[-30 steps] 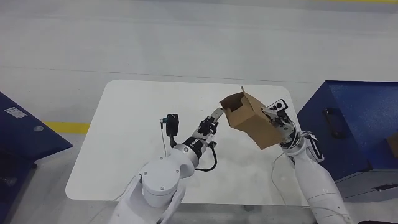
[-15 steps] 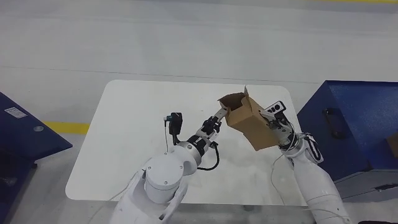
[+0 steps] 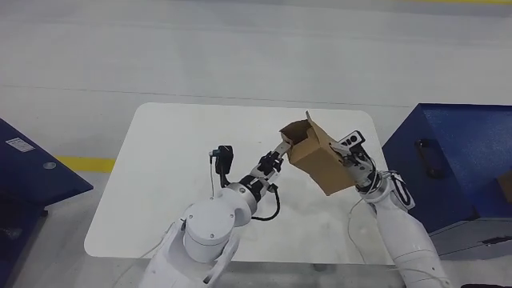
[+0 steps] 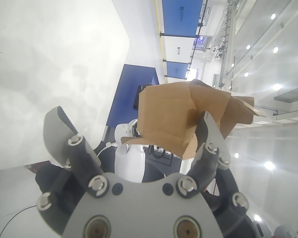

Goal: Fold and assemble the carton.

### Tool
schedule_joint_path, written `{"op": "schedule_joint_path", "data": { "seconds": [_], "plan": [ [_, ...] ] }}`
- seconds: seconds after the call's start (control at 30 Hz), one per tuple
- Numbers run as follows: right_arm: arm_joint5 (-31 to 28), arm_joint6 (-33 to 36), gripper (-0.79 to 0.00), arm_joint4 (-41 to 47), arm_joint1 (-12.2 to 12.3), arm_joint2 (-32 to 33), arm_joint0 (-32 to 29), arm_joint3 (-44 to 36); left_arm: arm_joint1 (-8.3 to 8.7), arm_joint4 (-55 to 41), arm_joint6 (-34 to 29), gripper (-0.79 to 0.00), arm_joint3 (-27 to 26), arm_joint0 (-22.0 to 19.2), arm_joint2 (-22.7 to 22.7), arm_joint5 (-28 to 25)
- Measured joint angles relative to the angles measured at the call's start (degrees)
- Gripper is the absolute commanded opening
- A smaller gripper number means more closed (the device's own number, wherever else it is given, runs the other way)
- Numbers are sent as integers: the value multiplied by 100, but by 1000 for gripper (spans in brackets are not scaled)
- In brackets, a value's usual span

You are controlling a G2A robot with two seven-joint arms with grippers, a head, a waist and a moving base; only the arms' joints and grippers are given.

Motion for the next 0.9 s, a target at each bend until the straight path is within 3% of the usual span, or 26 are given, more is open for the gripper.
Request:
{"op": "schedule_joint_path", "data": {
  "seconds": [0.53,0.9],
  "plan": [
    [47,-3,-785,-66,-28,-55,-4,49,29,114,138,0,-332,109,-212,9],
    [131,339,-785,-121,-6,-16,-102,-153,26,-140,17,0,-69,-55,-468,178]
  ]
}}
